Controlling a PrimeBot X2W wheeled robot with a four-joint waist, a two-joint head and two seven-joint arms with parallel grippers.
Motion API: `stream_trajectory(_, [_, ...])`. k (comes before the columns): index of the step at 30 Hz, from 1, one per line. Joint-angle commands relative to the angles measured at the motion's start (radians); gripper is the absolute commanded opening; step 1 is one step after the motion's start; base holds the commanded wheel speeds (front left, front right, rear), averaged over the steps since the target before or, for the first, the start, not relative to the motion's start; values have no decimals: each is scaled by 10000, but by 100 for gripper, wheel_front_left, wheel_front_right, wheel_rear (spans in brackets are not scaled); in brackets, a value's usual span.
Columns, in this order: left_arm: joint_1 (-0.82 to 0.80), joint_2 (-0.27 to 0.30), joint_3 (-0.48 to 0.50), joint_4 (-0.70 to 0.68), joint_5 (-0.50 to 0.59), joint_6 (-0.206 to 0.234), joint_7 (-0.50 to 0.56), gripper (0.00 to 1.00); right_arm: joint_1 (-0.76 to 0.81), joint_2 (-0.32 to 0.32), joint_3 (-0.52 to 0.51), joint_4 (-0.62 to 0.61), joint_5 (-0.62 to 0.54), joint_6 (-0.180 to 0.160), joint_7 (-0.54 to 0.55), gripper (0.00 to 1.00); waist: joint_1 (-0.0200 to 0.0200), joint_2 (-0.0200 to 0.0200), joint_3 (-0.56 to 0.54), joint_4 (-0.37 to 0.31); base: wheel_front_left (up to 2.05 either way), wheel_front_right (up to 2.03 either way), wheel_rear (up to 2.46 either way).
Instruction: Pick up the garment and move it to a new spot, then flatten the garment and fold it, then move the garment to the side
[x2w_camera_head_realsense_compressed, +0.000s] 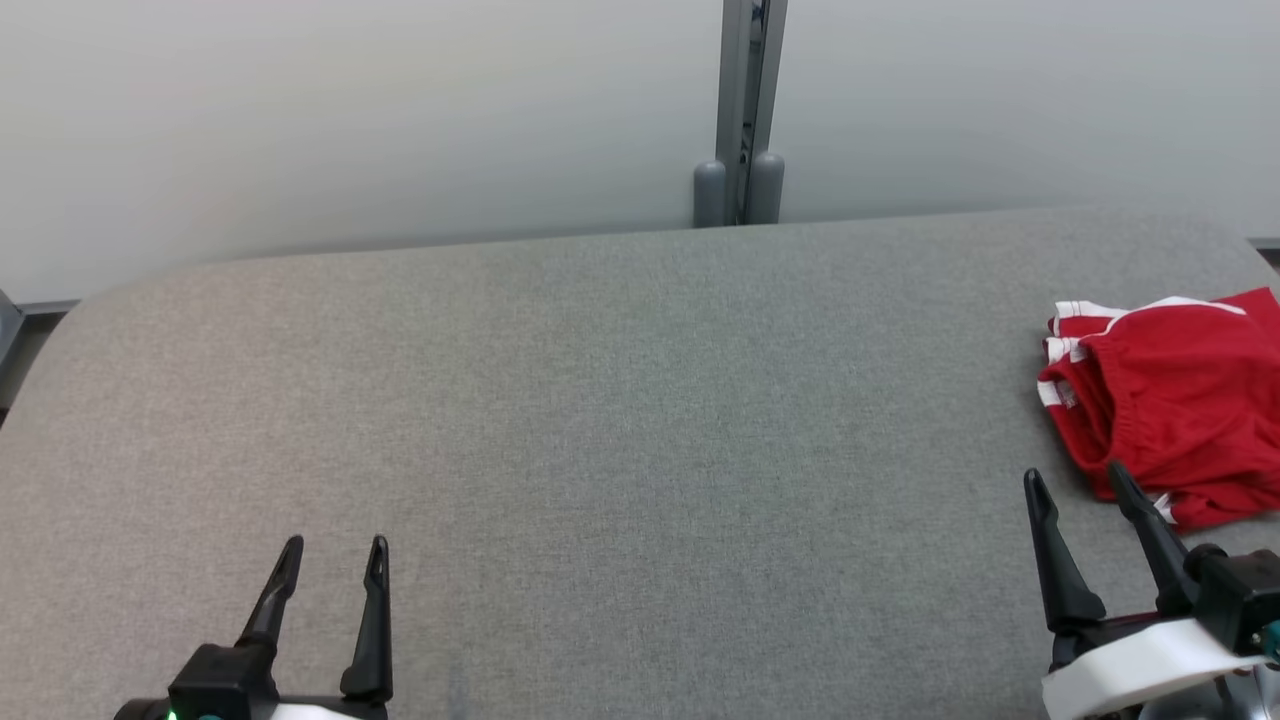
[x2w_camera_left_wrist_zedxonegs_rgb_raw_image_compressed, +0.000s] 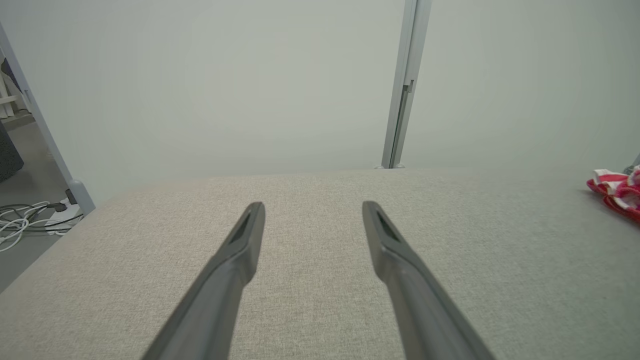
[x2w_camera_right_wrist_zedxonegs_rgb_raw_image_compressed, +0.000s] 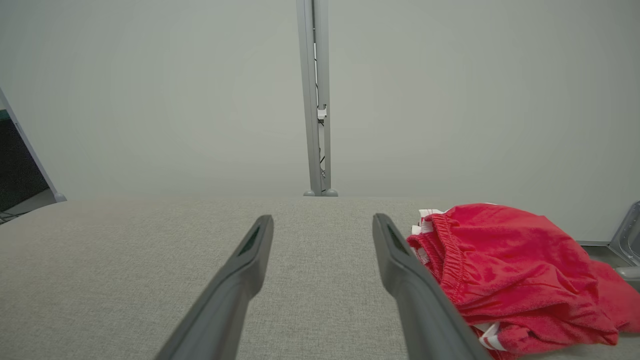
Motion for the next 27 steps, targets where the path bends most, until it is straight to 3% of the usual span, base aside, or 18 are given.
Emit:
stream_trajectory(1, [164,83,7,-49,-15,53,32,100,192,-78,-52,-95,-94,1,91,100,0,-1,-157,47,0,0,0])
stream_trajectory(27, [438,170,-215,-397,-8,334,286,100,645,-99,-268,-632,-162,1,541,100,0,-1,-322,99,0,0,0])
